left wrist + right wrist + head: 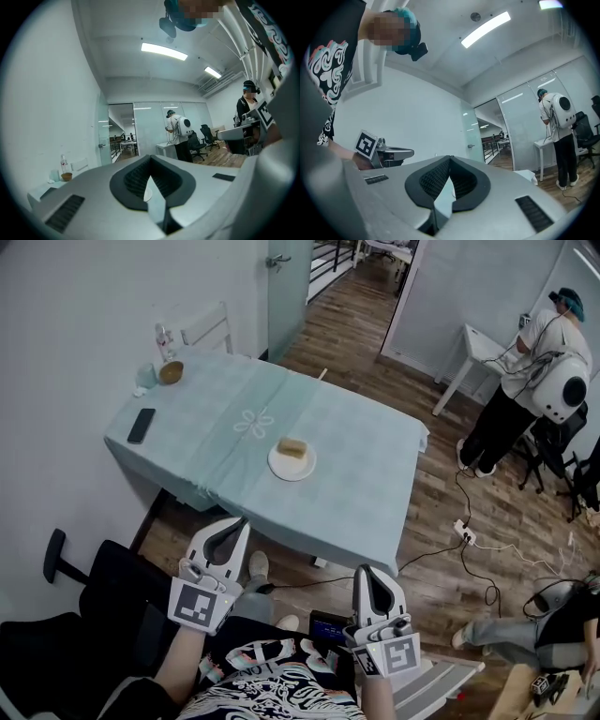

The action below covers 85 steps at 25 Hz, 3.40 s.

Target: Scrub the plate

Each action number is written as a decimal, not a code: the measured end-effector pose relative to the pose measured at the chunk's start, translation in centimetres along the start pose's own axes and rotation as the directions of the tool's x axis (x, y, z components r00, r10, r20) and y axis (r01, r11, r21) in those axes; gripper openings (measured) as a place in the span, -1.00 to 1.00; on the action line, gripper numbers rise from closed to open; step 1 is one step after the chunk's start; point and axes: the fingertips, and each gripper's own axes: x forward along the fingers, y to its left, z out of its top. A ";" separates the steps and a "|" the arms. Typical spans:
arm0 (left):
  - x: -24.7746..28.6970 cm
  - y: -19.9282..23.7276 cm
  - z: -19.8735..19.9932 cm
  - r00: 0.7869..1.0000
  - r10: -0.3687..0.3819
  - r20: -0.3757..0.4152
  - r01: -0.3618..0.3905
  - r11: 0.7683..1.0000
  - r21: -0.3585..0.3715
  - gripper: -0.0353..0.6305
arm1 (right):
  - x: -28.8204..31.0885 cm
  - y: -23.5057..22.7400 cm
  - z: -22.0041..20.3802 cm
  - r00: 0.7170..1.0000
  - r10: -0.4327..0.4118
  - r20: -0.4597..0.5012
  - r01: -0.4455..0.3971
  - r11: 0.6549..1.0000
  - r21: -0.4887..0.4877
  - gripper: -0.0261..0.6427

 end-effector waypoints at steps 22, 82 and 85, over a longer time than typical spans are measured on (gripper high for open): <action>17.0 11.2 -3.9 0.991 -0.112 -0.069 0.108 0.992 -0.059 -0.85 | 17.2 -8.6 -4.6 0.984 -0.120 -0.129 0.119 0.993 -0.015 -0.90; 27.6 13.1 -15.4 0.921 -0.340 -0.189 0.332 0.941 -0.070 -0.85 | 27.9 -11.3 -20.6 0.897 -0.162 -0.412 0.246 0.956 0.161 -0.89; 27.9 12.6 -15.9 0.910 -0.369 -0.190 0.363 0.929 -0.070 -0.85 | 27.8 -11.1 -22.5 0.880 -0.139 -0.453 0.243 0.953 0.180 -0.89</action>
